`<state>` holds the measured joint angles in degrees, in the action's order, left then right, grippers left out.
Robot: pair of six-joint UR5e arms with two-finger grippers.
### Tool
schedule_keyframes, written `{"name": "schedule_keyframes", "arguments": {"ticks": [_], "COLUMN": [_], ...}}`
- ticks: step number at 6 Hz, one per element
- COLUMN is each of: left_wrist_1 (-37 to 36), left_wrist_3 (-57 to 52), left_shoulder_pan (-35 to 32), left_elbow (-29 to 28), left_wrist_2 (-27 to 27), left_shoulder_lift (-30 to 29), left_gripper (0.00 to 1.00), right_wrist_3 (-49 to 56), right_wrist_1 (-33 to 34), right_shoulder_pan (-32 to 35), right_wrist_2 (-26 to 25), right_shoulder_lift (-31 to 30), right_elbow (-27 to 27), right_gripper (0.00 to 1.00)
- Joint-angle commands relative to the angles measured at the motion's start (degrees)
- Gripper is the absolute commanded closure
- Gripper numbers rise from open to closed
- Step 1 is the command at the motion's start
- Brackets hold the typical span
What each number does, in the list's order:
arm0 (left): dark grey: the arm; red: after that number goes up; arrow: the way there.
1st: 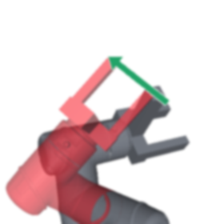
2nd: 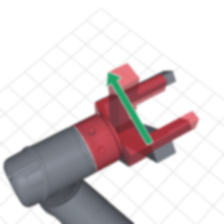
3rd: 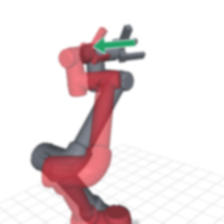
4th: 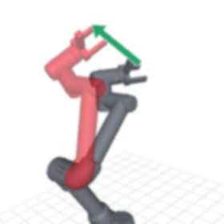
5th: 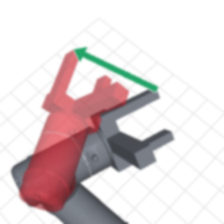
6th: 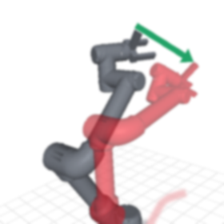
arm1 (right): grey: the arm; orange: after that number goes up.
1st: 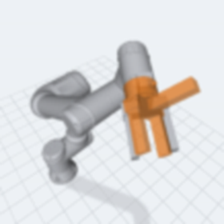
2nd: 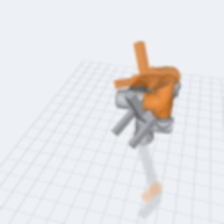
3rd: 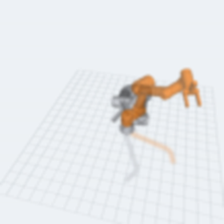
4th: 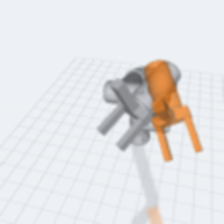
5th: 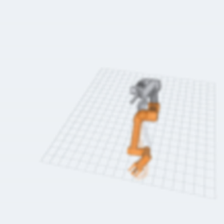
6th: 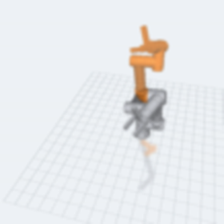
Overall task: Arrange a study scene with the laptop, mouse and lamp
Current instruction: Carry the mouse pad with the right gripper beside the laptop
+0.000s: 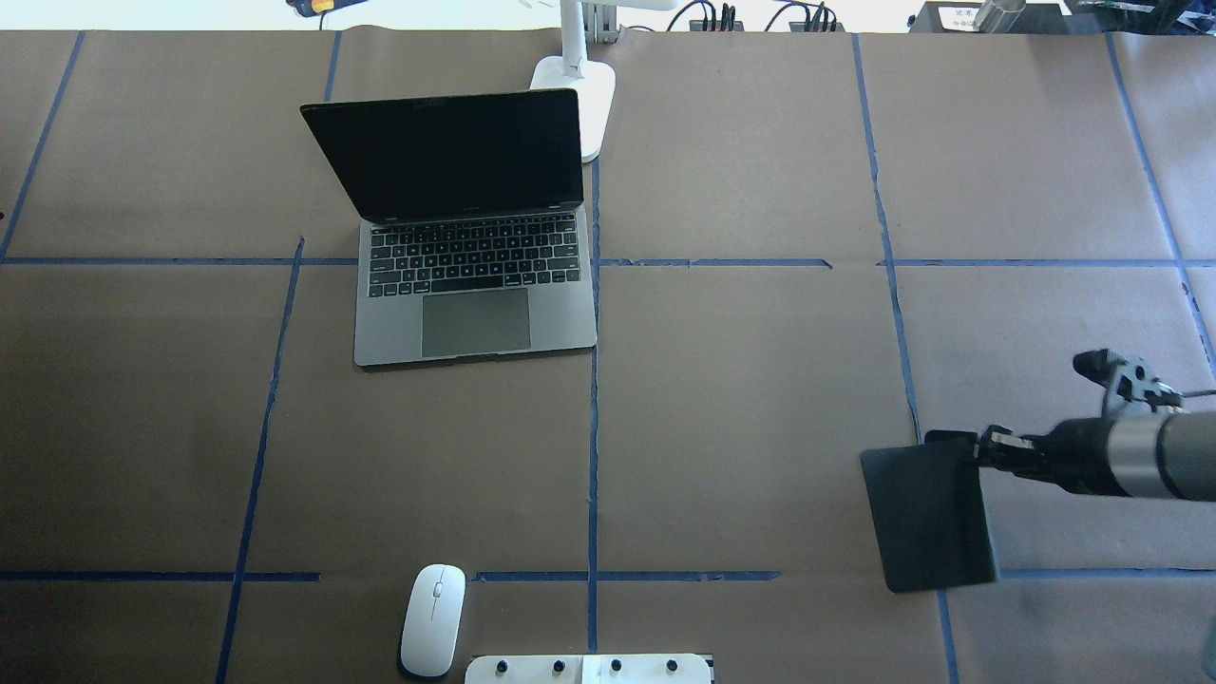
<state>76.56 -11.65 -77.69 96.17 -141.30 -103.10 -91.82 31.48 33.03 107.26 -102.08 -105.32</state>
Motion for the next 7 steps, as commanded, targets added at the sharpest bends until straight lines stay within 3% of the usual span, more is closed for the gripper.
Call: {"name": "schedule_keyframes", "arguments": {"ticks": [1,2,4,6,7], "left_wrist_1": [1.7,1.8,2.0,2.0,2.0], "left_wrist_3": [0.1,0.1,1.2,1.2,1.3], "left_shoulder_pan": [0.1,0.1,0.1,0.2,0.3], "left_elbow": [-0.1,-0.1,0.0,-0.1,-0.2], "left_wrist_2": [0.1,0.1,0.1,0.1,0.0], "left_shoulder_lift": [-0.1,0.0,-0.1,0.0,-0.1], "left_gripper": [0.00,0.00,0.00,0.00,0.00], "right_wrist_3": [2.4,4.0,3.8,4.1,4.3], "right_wrist_1": [19.1,23.1,23.2,23.3,23.2], "right_shoulder_pan": [4.1,5.6,8.2,9.2,9.2], "right_wrist_2": [0.2,0.1,0.7,0.7,0.7], "right_shoulder_lift": [16.6,26.0,43.5,52.1,53.1], "right_elbow": [0.8,6.7,24.1,32.7,33.5], "right_gripper": [1.00,1.00,1.00,1.00,1.00]}}
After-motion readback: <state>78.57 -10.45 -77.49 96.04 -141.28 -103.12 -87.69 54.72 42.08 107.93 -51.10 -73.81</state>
